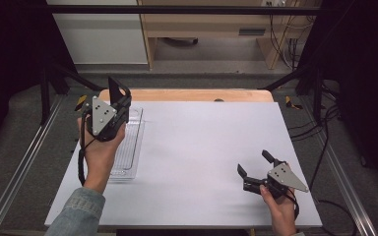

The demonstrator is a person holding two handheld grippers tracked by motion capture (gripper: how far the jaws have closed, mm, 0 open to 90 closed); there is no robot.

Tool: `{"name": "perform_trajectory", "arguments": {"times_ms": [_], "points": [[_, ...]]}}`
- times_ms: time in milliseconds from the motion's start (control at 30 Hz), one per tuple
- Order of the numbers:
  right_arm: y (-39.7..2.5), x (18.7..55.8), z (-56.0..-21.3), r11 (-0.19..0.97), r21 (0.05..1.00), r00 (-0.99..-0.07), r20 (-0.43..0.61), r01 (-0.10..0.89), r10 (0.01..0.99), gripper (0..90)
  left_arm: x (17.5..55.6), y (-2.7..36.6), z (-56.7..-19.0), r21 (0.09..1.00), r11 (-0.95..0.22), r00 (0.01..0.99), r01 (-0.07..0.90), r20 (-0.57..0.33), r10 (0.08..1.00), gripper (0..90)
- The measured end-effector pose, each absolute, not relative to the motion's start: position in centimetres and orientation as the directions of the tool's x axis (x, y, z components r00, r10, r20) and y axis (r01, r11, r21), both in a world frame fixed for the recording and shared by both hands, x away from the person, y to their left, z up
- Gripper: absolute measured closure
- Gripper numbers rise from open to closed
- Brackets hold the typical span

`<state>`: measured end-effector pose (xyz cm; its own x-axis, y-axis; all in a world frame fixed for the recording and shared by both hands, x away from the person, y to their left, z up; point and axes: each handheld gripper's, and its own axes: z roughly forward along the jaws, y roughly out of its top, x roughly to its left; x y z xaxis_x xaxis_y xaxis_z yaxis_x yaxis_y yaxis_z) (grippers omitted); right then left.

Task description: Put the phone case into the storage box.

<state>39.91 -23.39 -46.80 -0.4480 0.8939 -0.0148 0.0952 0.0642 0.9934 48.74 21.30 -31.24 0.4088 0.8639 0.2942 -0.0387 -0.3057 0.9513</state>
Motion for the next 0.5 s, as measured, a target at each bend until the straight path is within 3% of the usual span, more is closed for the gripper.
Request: {"name": "perform_trajectory", "arguments": {"times_ms": [233,500], "points": [[-23.4,40.0,-46.9,0.065,0.993,-0.445,-0.015,0.097,0.895,4.0,49.9,21.8,-31.3,0.972,-0.234,0.399,-0.001,0.215,0.891,86.8],[-23.3,40.0,-46.9,0.067,0.993,-0.451,-0.015,0.099,0.892,4.0,50.6,22.0,-31.2,0.976,-0.216,0.389,0.01,0.195,0.9,86.8]]}}
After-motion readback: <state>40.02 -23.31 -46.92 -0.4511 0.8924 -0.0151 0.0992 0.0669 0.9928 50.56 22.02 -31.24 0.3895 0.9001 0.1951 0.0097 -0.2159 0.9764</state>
